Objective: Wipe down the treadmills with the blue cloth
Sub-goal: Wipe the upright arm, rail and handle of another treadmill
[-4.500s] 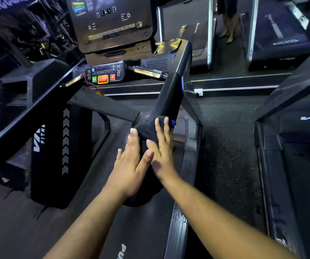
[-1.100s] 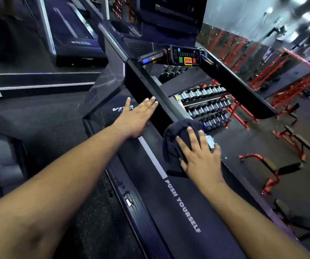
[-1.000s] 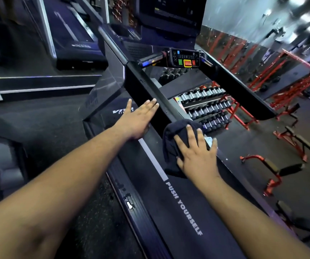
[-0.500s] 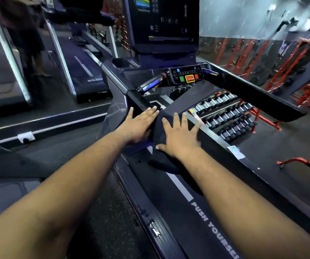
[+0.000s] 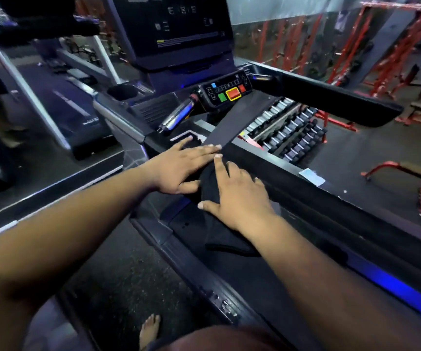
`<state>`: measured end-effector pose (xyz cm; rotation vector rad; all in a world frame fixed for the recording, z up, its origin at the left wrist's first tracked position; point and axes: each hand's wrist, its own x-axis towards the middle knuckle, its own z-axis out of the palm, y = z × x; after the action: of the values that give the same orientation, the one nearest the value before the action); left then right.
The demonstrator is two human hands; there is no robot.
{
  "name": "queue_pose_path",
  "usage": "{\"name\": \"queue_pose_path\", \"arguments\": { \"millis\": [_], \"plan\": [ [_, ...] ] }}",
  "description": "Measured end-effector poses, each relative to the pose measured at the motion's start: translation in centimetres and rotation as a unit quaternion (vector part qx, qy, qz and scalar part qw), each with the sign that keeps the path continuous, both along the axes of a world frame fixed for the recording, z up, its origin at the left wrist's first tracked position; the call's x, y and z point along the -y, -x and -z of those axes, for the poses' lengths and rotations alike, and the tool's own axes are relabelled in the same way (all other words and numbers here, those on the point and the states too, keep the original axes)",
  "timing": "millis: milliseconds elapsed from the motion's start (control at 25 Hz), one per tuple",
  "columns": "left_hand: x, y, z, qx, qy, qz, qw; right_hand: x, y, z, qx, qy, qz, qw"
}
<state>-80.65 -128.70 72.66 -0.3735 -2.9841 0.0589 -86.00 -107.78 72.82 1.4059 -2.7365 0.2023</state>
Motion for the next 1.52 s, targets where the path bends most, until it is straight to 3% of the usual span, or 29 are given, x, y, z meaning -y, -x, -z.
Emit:
{"name": "queue_pose_path", "arguments": {
  "millis": [120, 320, 520, 640, 880, 1000, 1120, 1200, 1280, 1360, 1400, 1440, 1520],
  "plan": [
    [2.3, 2.4, 0.5, -0.001, 0.02, 0.106, 0.994, 0.8, 1.0, -0.1, 0.023, -0.003, 0.026, 0.999],
    [4.8, 4.4, 0.8, 0.003, 0.031, 0.191, 0.981, 2.0, -0.7, 1.2, -0.064, -0.021, 0.131, 0.989],
    [5.7, 5.4, 0.7, 0.009, 0.087, 0.253, 0.963, 3.8, -3.4, 2.7, -0.133, -0.051, 0.267, 0.953],
    [6.5, 6.4, 1.0, 0.022, 0.071, 0.306, 0.949, 4.8, -5.0, 4.8, -0.194, 0.012, 0.328, 0.924],
    [7.9, 7.1, 0.4, 0.066, 0.078, 0.392, 0.914, 5.6, -5.1, 6.8, -0.27, 0.092, 0.359, 0.889],
    [9.1, 8.3, 0.1, 0.09, 0.08, 0.438, 0.891, 8.4, -5.7, 9.2, -0.275, 0.179, 0.456, 0.827],
    [9.4, 9.3, 0.3, 0.123, 0.046, 0.474, 0.871, 14.8, -5.4, 10.8, -0.225, 0.357, 0.564, 0.71],
    [9.2, 9.5, 0.4, 0.162, -0.01, 0.482, 0.861, 18.7, -5.0, 10.8, -0.195, 0.443, 0.583, 0.652],
    [9.4, 9.5, 0.3, 0.197, -0.049, 0.489, 0.849, 20.1, -5.4, 11.3, -0.202, 0.429, 0.581, 0.662],
    [9.4, 9.6, 0.2, 0.201, -0.034, 0.485, 0.85, 17.1, -5.7, 10.8, -0.217, 0.338, 0.588, 0.702],
    [9.4, 9.6, 0.1, 0.195, -0.017, 0.485, 0.852, 14.8, -5.5, 10.0, -0.207, 0.316, 0.609, 0.697],
    [9.3, 9.5, 0.2, 0.189, -0.004, 0.485, 0.854, 12.7, -5.0, 9.0, -0.187, 0.327, 0.644, 0.666],
    [9.0, 9.5, 0.2, 0.183, 0.002, 0.485, 0.855, 10.6, -3.8, 7.3, -0.156, 0.448, 0.692, 0.544]
  ]
}}
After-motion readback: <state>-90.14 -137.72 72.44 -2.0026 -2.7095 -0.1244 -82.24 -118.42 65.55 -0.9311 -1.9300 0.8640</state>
